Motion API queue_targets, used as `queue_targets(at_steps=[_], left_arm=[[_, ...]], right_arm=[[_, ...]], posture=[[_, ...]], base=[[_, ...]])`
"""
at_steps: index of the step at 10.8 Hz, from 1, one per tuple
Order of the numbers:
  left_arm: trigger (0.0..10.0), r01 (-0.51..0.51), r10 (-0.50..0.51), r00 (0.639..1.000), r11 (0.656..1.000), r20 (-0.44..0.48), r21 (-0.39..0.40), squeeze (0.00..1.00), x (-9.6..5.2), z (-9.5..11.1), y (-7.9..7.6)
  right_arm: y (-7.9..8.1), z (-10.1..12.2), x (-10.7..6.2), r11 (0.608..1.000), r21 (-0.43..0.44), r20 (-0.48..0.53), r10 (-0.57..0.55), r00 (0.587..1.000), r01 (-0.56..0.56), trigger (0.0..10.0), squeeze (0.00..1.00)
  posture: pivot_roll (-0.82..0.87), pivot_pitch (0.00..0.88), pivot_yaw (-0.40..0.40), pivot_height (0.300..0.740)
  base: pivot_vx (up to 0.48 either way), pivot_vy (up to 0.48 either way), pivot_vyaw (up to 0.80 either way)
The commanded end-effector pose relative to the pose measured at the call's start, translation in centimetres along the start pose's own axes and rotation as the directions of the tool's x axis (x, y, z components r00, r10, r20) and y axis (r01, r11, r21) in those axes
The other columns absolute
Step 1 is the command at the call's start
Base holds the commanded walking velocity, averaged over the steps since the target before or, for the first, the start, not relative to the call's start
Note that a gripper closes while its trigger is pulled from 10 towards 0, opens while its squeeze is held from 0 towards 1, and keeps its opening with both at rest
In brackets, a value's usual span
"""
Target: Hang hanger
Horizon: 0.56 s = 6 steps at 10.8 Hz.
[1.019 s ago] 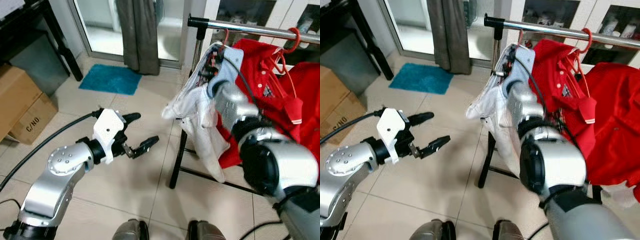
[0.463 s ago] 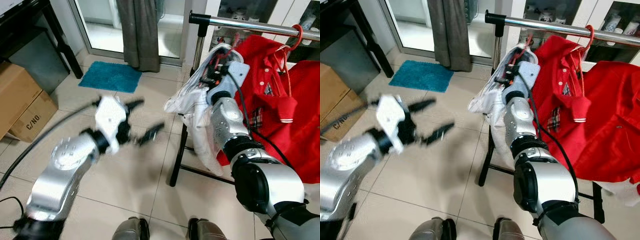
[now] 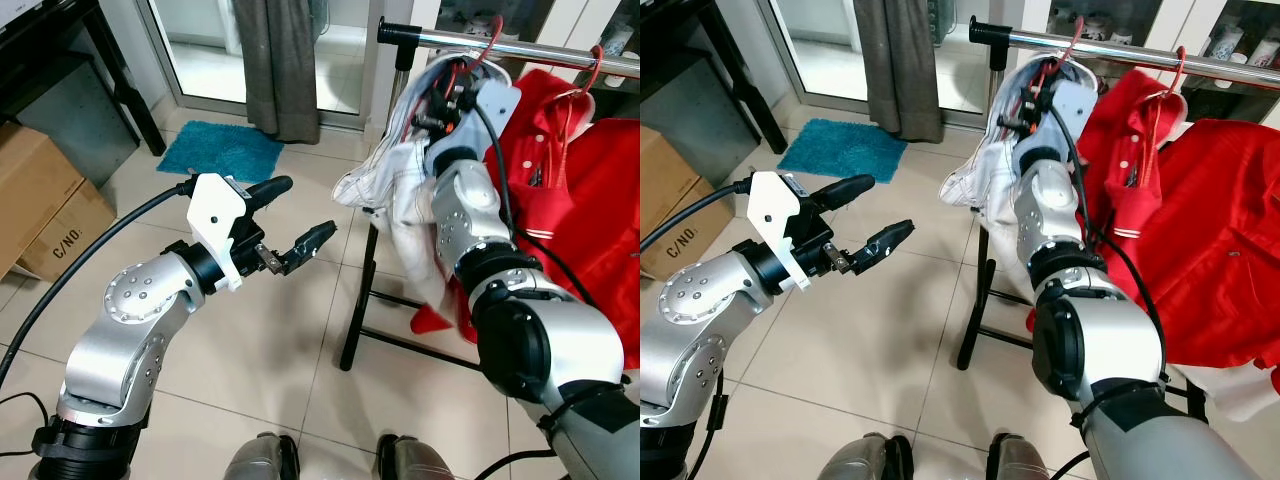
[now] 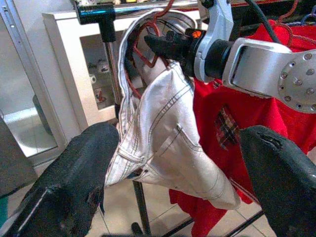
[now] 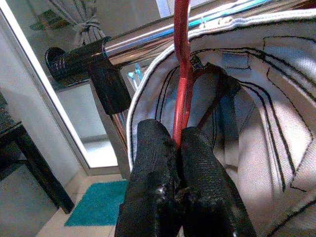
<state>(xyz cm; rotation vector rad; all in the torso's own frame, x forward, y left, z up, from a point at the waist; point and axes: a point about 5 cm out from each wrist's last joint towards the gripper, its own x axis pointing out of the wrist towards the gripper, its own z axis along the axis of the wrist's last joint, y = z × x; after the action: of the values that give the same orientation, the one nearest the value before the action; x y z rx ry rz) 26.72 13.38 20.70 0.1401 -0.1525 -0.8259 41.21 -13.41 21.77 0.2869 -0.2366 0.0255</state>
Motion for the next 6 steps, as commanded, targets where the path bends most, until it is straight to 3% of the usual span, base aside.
queue_targets(at_steps=[1, 3, 4, 6], left_arm=[[10.0, 0.002, -0.002, 1.000, 1.000, -0.016, 0.017, 0.29, -0.1, -0.1, 0.2], [10.0, 0.016, -0.015, 0.999, 1.000, -0.049, 0.025, 0.29, -0.2, -0.4, 0.1], [10.0, 0.029, -0.027, 0.998, 0.999, -0.065, 0.029, 0.28, -0.2, -0.5, 0.1], [10.0, 0.046, -0.043, 0.994, 0.999, -0.103, 0.025, 0.27, -0.4, -1.0, -0.1]], right_arm=[[0.8, 2.6, 1.1, 0.999, -0.017, 0.083, 0.038, 0.996, -0.037, 10.0, 0.00], [0.9, 1.3, 1.6, 0.987, -0.163, -0.165, -0.023, 0.986, -0.005, 10.0, 0.00], [0.7, 1.0, 1.6, 0.978, -0.209, -0.234, -0.060, 0.970, 0.010, 10.0, 0.00], [0.0, 1.5, 1.9, 0.963, -0.260, -0.279, -0.140, 0.950, 0.066, 10.0, 0.00]], posture=[[0.05, 0.174, 0.051, 0.740], [0.05, 0.180, 0.052, 0.740], [0.05, 0.182, 0.052, 0.740], [0.05, 0.185, 0.052, 0.740]], base=[[0.000, 0.000, 0.00], [0.000, 0.000, 0.00], [0.000, 0.000, 0.00], [0.000, 0.000, 0.00]])
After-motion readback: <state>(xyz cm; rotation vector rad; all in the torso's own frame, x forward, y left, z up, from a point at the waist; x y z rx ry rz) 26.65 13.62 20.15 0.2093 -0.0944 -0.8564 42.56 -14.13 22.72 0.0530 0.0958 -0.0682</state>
